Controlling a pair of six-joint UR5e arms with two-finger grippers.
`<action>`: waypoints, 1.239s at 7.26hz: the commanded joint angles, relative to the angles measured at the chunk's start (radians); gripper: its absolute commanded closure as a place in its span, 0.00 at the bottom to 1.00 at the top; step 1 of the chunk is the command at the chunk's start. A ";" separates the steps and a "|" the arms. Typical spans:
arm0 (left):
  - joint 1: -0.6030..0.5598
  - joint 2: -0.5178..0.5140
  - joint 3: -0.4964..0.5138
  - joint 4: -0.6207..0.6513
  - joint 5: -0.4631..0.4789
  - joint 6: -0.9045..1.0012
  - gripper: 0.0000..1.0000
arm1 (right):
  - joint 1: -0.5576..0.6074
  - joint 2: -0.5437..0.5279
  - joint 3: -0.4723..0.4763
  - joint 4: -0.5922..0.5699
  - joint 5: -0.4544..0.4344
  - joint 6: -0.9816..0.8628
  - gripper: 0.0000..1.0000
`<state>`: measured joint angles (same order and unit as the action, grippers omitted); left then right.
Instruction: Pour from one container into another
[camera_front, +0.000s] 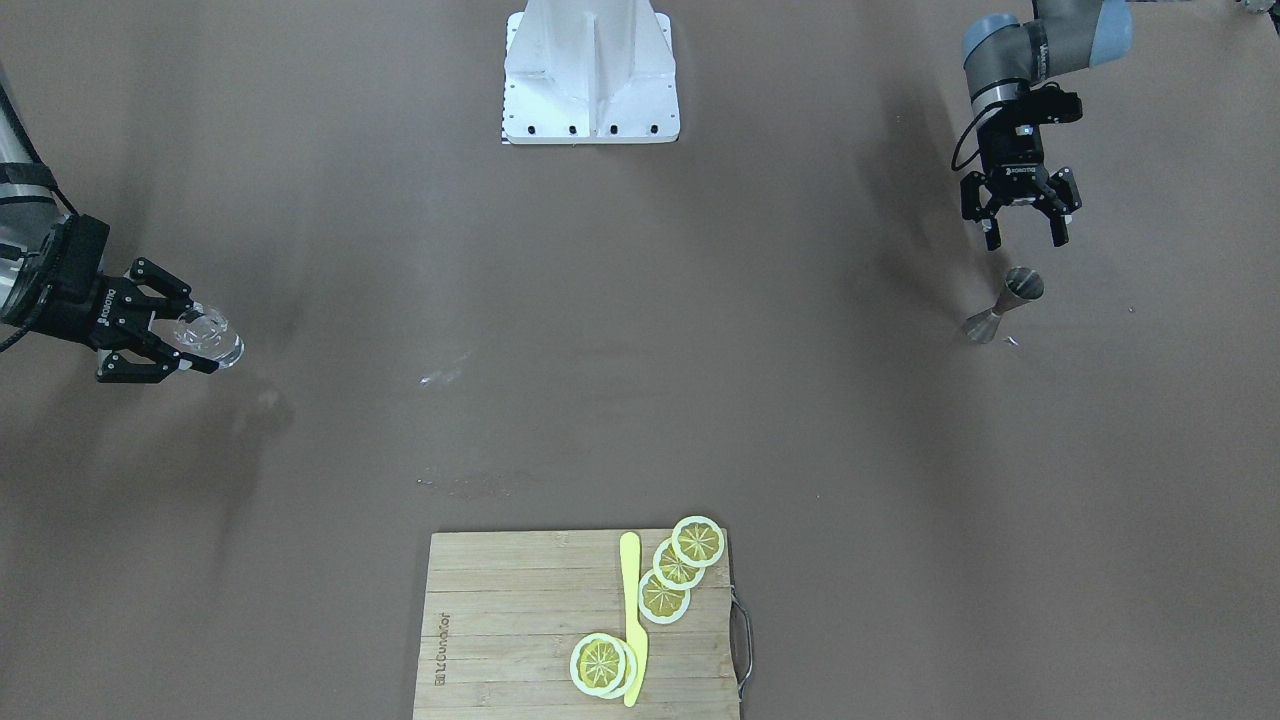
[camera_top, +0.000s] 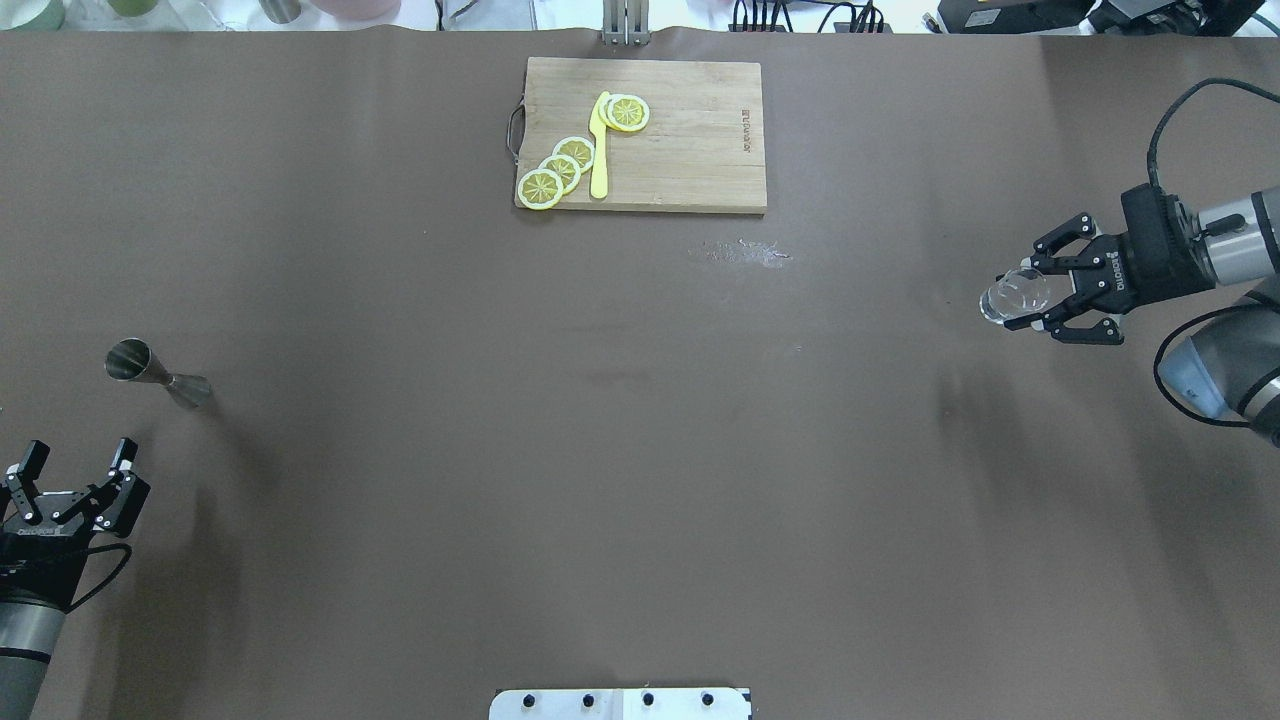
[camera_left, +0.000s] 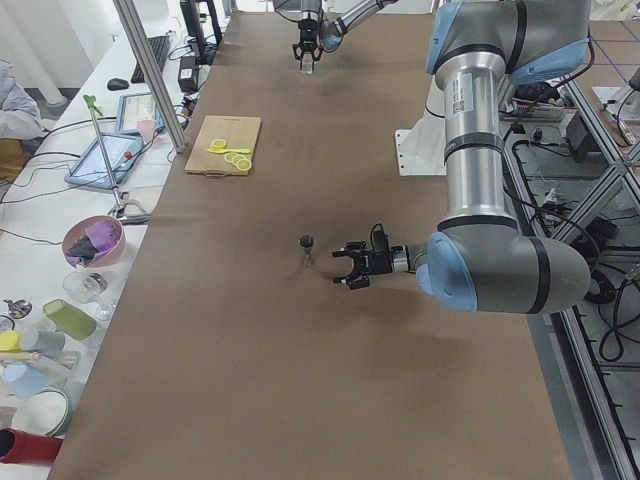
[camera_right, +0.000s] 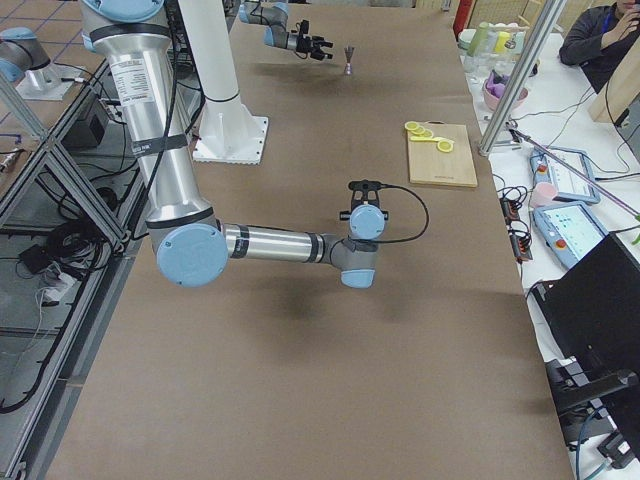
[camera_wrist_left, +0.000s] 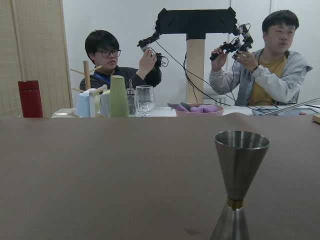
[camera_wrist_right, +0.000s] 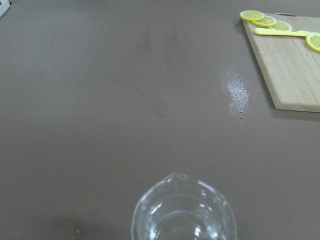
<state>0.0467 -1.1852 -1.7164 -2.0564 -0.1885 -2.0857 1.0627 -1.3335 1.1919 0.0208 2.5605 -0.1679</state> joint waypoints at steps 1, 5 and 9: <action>-0.014 -0.019 0.011 0.022 0.000 -0.088 0.02 | 0.049 0.037 0.011 -0.045 0.044 0.001 1.00; -0.080 -0.119 0.024 0.113 0.001 -0.091 0.02 | 0.072 0.076 0.032 -0.059 0.141 0.016 1.00; -0.166 -0.186 0.038 0.185 -0.080 -0.082 0.03 | 0.094 0.095 0.138 -0.064 0.162 0.128 1.00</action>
<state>-0.1055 -1.3487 -1.6820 -1.9068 -0.2429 -2.1705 1.1529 -1.2517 1.3049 -0.0414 2.7174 -0.0815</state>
